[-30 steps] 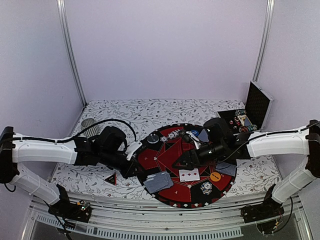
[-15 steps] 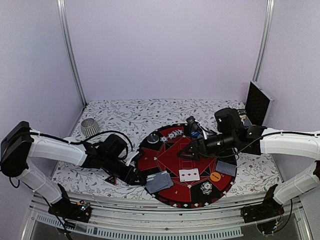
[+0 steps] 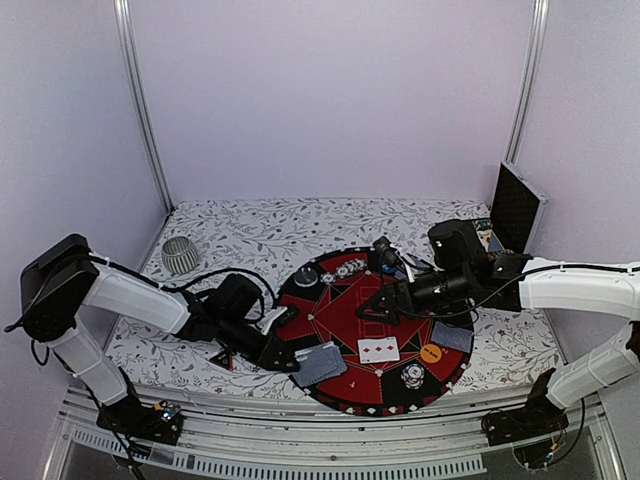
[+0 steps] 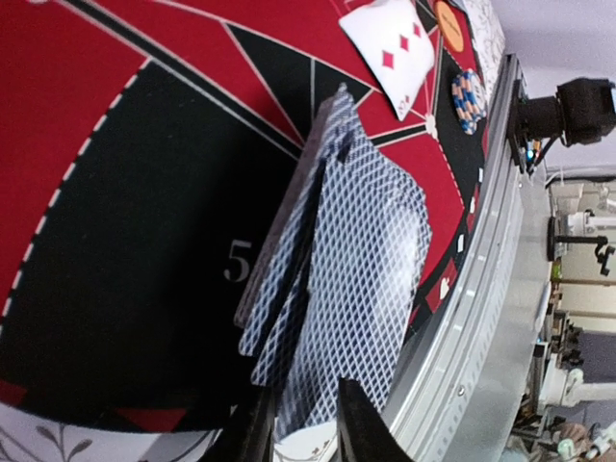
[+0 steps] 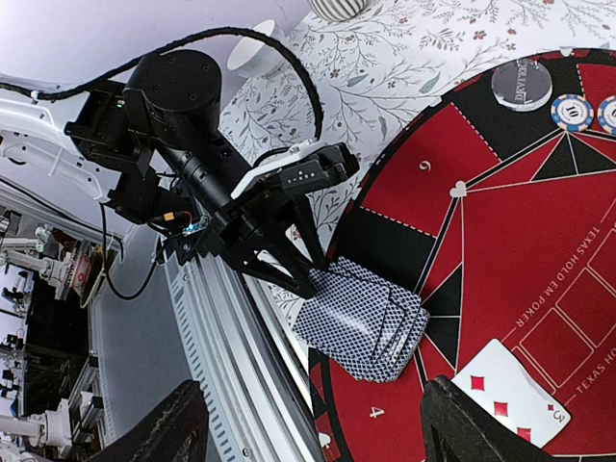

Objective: Distribute texas hold em gaming equipment
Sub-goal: Pick up the poker card from the face-down deck piles.

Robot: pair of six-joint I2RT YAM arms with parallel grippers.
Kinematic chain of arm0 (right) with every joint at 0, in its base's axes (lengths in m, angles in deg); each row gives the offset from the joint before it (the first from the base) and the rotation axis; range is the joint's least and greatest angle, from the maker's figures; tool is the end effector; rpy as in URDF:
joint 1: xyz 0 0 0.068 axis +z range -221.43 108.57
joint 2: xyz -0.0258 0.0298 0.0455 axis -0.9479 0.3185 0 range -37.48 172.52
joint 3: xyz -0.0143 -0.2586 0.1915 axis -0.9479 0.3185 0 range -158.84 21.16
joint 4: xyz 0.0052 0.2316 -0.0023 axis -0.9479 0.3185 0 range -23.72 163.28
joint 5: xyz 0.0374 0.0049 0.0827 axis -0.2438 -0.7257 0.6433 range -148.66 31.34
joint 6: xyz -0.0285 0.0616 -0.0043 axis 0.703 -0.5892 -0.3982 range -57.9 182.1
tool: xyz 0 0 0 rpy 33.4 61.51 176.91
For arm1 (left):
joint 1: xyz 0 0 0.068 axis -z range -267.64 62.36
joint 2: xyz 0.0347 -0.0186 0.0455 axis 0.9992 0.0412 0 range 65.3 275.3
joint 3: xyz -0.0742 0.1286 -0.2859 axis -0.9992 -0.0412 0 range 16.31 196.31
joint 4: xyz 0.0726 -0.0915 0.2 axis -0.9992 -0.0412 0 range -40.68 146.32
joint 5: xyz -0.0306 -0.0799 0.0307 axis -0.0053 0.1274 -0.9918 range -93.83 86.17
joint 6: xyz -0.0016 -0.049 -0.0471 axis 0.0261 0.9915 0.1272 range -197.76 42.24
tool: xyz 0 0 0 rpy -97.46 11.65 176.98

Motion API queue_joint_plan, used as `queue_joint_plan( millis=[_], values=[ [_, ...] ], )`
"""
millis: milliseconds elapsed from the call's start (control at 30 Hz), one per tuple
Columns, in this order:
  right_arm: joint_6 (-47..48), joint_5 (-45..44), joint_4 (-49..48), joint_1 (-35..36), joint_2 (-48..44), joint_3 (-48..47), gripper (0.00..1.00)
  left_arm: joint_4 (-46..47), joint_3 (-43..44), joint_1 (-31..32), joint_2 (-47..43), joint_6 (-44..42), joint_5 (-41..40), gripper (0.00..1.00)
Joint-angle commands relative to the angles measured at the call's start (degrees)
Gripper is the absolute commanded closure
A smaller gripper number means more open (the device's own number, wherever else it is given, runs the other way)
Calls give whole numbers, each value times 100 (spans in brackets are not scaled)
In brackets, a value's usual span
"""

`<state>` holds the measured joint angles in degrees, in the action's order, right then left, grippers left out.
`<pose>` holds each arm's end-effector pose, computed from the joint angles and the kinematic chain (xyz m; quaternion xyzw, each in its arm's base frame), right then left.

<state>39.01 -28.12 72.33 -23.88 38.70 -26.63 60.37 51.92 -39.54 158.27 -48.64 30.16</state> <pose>0.1553 0.2110 0.3021 -0.3007 0.8082 0.4500 0.2322 0.1596 -0.2236 0.1852 0.2404 0.8801 -0.4047 0.0621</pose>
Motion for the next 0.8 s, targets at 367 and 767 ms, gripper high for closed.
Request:
queue_joint_plan(
  millis=[367, 767],
  values=[
    [37, -55, 26, -17, -33, 13, 23, -940, 141, -3, -655, -647, 247, 100],
    [164, -309, 306, -26, -279, -132, 22, -2364, 979, -5, -1231, -1505, -742, 100]
  ],
)
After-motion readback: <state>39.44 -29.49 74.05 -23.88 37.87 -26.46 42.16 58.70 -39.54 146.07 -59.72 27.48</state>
